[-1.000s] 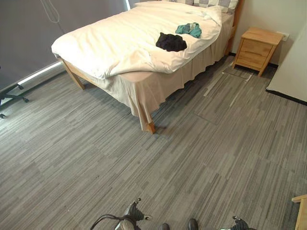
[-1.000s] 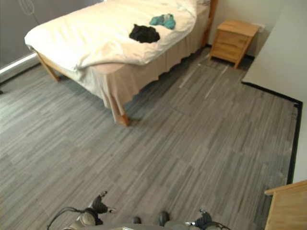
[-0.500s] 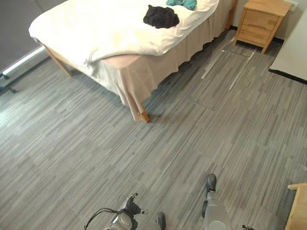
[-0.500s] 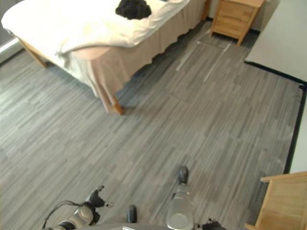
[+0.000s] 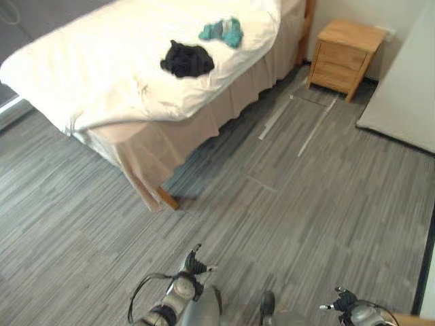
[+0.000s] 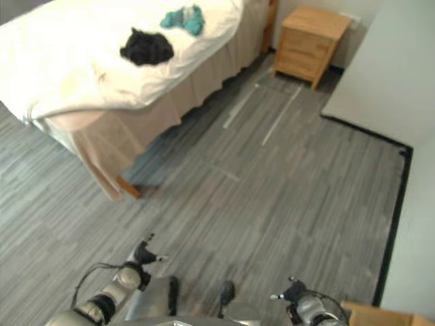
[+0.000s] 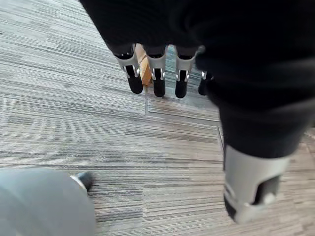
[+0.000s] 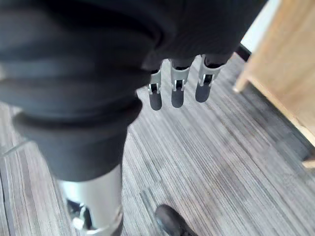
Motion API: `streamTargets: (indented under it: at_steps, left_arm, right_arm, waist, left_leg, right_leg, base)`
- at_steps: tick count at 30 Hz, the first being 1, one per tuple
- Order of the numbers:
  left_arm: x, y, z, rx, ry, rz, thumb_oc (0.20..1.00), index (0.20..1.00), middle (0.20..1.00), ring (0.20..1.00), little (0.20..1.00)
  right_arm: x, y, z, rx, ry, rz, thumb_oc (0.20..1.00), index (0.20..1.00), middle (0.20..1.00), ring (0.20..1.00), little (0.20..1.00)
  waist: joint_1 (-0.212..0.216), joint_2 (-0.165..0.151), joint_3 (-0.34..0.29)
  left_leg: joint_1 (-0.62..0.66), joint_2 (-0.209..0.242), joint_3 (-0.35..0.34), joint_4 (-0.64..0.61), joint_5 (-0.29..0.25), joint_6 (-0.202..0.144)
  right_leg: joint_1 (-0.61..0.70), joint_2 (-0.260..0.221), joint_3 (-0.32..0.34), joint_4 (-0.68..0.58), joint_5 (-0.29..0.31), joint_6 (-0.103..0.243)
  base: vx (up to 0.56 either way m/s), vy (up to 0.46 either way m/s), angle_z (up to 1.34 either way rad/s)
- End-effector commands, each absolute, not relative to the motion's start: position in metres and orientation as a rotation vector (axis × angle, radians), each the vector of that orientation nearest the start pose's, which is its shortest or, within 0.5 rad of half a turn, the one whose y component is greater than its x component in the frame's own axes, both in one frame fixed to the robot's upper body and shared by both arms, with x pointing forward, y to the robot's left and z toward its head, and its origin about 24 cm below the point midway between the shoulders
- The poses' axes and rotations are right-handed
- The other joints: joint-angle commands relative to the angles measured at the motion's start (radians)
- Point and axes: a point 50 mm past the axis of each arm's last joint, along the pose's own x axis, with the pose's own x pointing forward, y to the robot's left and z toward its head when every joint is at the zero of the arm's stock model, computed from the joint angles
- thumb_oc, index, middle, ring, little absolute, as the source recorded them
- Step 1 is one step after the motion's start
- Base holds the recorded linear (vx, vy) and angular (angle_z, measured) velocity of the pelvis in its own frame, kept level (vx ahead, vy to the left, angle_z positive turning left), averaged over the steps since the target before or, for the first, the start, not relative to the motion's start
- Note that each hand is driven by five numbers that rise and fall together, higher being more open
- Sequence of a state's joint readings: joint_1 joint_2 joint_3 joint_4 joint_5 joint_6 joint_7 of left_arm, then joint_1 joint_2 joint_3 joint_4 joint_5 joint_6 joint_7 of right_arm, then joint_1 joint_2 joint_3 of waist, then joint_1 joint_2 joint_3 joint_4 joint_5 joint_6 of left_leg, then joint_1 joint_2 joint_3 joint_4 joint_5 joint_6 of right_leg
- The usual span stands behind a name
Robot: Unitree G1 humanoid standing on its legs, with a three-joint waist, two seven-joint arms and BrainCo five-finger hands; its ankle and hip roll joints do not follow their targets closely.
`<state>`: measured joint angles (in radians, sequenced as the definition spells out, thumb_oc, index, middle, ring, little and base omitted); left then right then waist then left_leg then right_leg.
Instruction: Tidy up the quilt and then pick up the clothes from the bed and put them into the laundry hamper.
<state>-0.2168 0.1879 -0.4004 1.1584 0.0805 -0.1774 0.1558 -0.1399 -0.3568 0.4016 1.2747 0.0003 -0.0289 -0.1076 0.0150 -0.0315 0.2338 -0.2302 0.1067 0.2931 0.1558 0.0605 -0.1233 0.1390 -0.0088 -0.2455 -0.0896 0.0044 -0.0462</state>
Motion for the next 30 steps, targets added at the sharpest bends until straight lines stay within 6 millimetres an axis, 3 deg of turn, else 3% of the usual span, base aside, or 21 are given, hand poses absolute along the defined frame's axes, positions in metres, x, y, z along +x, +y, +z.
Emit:
streamTargets:
  at_steps: [1,3,4,6,7,8,9,10,11,12,14,15,16,17,19,21,24,26,28,29,30]
  left_arm:
    - [0.201,0.185,-0.123,0.580,0.741,-0.177,1.000,1.000,1.000,1.000,1.000]
    - [0.200,0.186,-0.123,0.580,0.743,-0.177,1.000,1.000,1.000,1.000,1.000]
    - [0.171,0.212,-0.136,0.607,0.875,-0.123,1.000,1.000,1.000,1.000,1.000]
    - [0.160,0.223,-0.140,0.636,0.927,-0.118,1.000,1.000,1.000,1.000,1.000]
    - [0.149,0.240,-0.141,0.691,0.975,-0.116,1.000,1.000,1.000,1.000,1.000]
    - [0.149,0.241,-0.141,0.692,0.976,-0.115,1.000,1.000,1.000,1.000,1.000]
    - [0.148,0.248,-0.139,0.703,0.980,-0.101,1.000,1.000,1.000,1.000,1.000]
    - [0.151,0.249,-0.138,0.693,0.970,-0.076,1.000,1.000,1.000,1.000,1.000]
    - [0.151,0.249,-0.137,0.691,0.968,-0.061,1.000,1.000,1.000,1.000,1.000]
    - [0.153,0.248,-0.137,0.693,0.963,-0.048,1.000,1.000,1.000,1.000,1.000]
    - [0.152,0.250,-0.137,0.707,0.966,-0.040,1.000,1.000,1.000,1.000,1.000]
    - [0.149,0.252,-0.138,0.717,0.978,-0.036,1.000,1.000,1.000,1.000,1.000]
    - [0.149,0.252,-0.138,0.717,0.978,-0.035,1.000,1.000,1.000,1.000,1.000]
    - [0.153,0.255,-0.135,0.740,0.968,-0.034,1.000,1.000,1.000,1.000,1.000]
    - [0.158,0.256,-0.133,0.740,0.956,-0.023,1.000,1.000,1.000,1.000,1.000]
    - [0.156,0.258,-0.133,0.734,0.963,-0.014,1.000,1.000,1.000,1.000,1.000]
    - [0.144,0.263,-0.137,0.738,1.001,-0.002,1.000,1.000,1.000,1.000,1.000]
    - [0.129,0.253,-0.145,0.642,1.036,0.048,1.000,1.000,1.000,1.000,1.000]
    - [0.142,0.244,-0.142,0.540,0.986,0.112,1.000,1.000,1.000,1.000,1.000]
    - [0.160,0.234,-0.137,0.513,0.916,0.112,1.000,1.000,1.000,1.000,1.000]
    - [0.160,0.235,-0.136,0.513,0.916,0.112,1.000,1.000,1.000,1.000,1.000]
  right_arm:
    - [0.148,-0.267,-0.134,-0.638,1.051,0.005,1.000,1.000,1.000,1.000,1.000]
    - [0.147,-0.267,-0.134,-0.638,1.052,0.007,1.000,1.000,1.000,1.000,1.000]
    - [0.140,-0.256,-0.141,-0.620,1.078,0.059,1.000,1.000,1.000,1.000,1.000]
    - [0.135,-0.253,-0.144,-0.608,1.092,0.076,1.000,1.000,1.000,1.000,1.000]
    - [0.130,-0.249,-0.147,-0.598,1.108,0.104,1.000,1.000,1.000,1.000,1.000]
    - [0.130,-0.248,-0.147,-0.598,1.108,0.105,1.000,1.000,1.000,1.000,1.000]
    - [0.132,-0.248,-0.146,-0.589,1.098,0.104,1.000,1.000,1.000,1.000,1.000]
    - [0.128,-0.221,-0.153,-0.566,1.071,0.143,1.000,1.000,1.000,1.000,1.000]
    - [0.128,-0.213,-0.154,-0.565,1.075,0.156,1.000,1.000,1.000,1.000,1.000]
    - [0.127,-0.205,-0.156,-0.563,1.075,0.168,1.000,1.000,1.000,1.000,1.000]
    - [0.125,-0.198,-0.158,-0.549,1.068,0.169,1.000,1.000,1.000,1.000,1.000]
    - [0.125,-0.196,-0.158,-0.549,1.065,0.168,1.000,1.000,1.000,1.000,1.000]
    - [0.125,-0.196,-0.158,-0.549,1.064,0.168,1.000,1.000,1.000,1.000,1.000]
    - [0.123,-0.200,-0.158,-0.538,1.077,0.140,1.000,1.000,1.000,1.000,1.000]
    - [0.124,-0.201,-0.157,-0.529,1.080,0.126,1.000,1.000,1.000,1.000,1.000]
    - [0.120,-0.201,-0.158,-0.507,1.097,0.113,1.000,1.000,1.000,1.000,1.000]
    - [0.119,-0.201,-0.159,-0.507,1.102,0.112,1.000,1.000,1.000,1.000,1.000]
    - [0.122,-0.209,-0.157,-0.533,1.099,0.108,1.000,1.000,1.000,1.000,1.000]
    - [0.125,-0.220,-0.154,-0.551,1.089,0.064,1.000,1.000,1.000,1.000,1.000]
    - [0.128,-0.227,-0.152,-0.574,1.089,0.037,1.000,1.000,1.000,1.000,1.000]
    - [0.128,-0.227,-0.152,-0.573,1.088,0.037,1.000,1.000,1.000,1.000,1.000]
  waist:
    - [0.015,0.011,0.008]
    - [0.015,0.008,0.010]
    - [0.039,-0.031,-0.026]
    - [0.049,-0.052,-0.036]
    - [0.052,-0.073,-0.042]
    - [0.052,-0.075,-0.044]
    - [0.044,-0.082,-0.038]
    - [0.017,-0.069,-0.021]
    - [0.002,-0.053,-0.011]
    - [-0.008,-0.026,-0.001]
    - [-0.030,-0.015,0.014]
    - [-0.049,-0.019,0.021]
    - [-0.050,-0.017,0.020]
    - [-0.076,-0.025,0.028]
    - [-0.090,-0.022,0.030]
    - [-0.099,-0.011,0.025]
    - [-0.107,-0.021,0.012]
    - [-0.106,-0.004,0.023]
    - [-0.089,-0.023,0.055]
    - [-0.070,-0.040,0.070]
    - [-0.072,-0.041,0.069]
  left_leg:
    - [0.085,0.004,0.199,-0.124,0.062,0.026]
    - [0.094,-0.001,0.200,-0.130,0.062,0.025]
    - [0.142,-0.057,0.162,-0.171,0.024,0.087]
    - [0.164,-0.074,0.153,-0.192,0.008,0.106]
    - [0.224,-0.100,0.147,-0.222,-0.031,0.145]
    - [0.224,-0.104,0.147,-0.224,-0.032,0.147]
    - [0.251,-0.111,0.135,-0.229,-0.047,0.159]
    - [0.281,-0.103,0.117,-0.236,-0.066,0.172]
    - [0.301,-0.095,0.095,-0.241,-0.076,0.179]
    - [0.306,-0.071,0.087,-0.243,-0.060,0.175]
    - [0.332,-0.063,0.032,-0.243,-0.071,0.156]
    - [0.354,-0.063,-0.014,-0.243,-0.091,0.126]
    - [0.353,-0.061,-0.016,-0.243,-0.090,0.125]
    - [0.377,-0.061,-0.072,-0.243,-0.114,0.098]
    - [0.390,-0.049,-0.099,-0.243,-0.125,0.082]
    - [0.426,-0.019,-0.129,-0.243,-0.143,0.057]
    - [0.489,-0.007,-0.162,-0.225,-0.183,0.041]
    - [0.433,0.048,-0.162,-0.024,-0.133,0.013]
    - [0.290,0.073,-0.170,0.218,-0.058,0.016]
    - [0.201,0.055,-0.124,0.257,-0.069,0.029]
    - [0.197,0.053,-0.126,0.258,-0.068,0.030]
  right_leg:
    - [0.068,-0.025,0.021,0.002,-0.112,0.150]
    - [0.074,-0.028,0.022,0.002,-0.115,0.152]
    - [0.124,-0.020,0.004,0.054,-0.105,0.164]
    - [0.116,-0.024,-0.005,0.122,-0.100,0.189]
    - [0.048,-0.054,-0.018,0.341,-0.037,0.279]
    - [0.043,-0.058,-0.018,0.350,-0.042,0.282]
    - [-0.002,-0.077,-0.010,0.466,0.038,0.308]
    - [-0.082,-0.082,0.032,0.596,0.086,0.308]
    - [-0.153,-0.096,0.055,0.691,0.068,0.308]
    - [-0.206,-0.086,0.059,0.691,0.062,0.285]
    - [-0.240,-0.115,0.055,0.588,0.015,0.242]
    - [-0.232,-0.142,0.077,0.356,-0.006,0.212]
    - [-0.230,-0.140,0.074,0.349,-0.002,0.211]
    - [-0.249,-0.161,0.148,0.104,0.060,0.222]
    - [-0.274,-0.179,0.189,0.031,0.102,0.237]
    - [-0.340,-0.220,0.218,0.012,0.139,0.255]
    - [-0.296,-0.219,0.205,0.048,0.136,0.252]
    - [-0.278,-0.186,0.197,0.101,0.113,0.210]
    - [-0.209,-0.183,0.144,0.076,0.091,0.168]
    - [-0.162,-0.182,0.114,0.047,0.066,0.154]
    - [-0.164,-0.184,0.113,0.047,0.067,0.154]
  base:
    - [0.32,-0.018,-0.01]
    - [0.43,-0.011,-0.04]
    - [0.54,-0.001,0.09]
    - [0.54,0.033,-0.04]
    - [0.40,0.068,0.24]
    - [0.39,0.051,0.37]
    - [0.29,0.033,0.88]
    - [0.35,0.067,1.07]
    - [0.26,0.051,1.26]
    - [0.29,-0.010,1.36]
    - [0.48,-0.150,1.53]
    - [0.44,-0.190,1.27]
    - [0.60,-0.371,1.53]
    - [0.28,-0.221,1.25]
    - [0.40,-0.297,1.30]
    - [0.49,-0.348,1.31]
    - [0.50,-0.370,0.96]
    - [0.43,-0.456,0.43]
    - [0.26,-0.461,0.31]
    - [0.17,-0.335,0.48]
    - [0.18,-0.218,0.60]
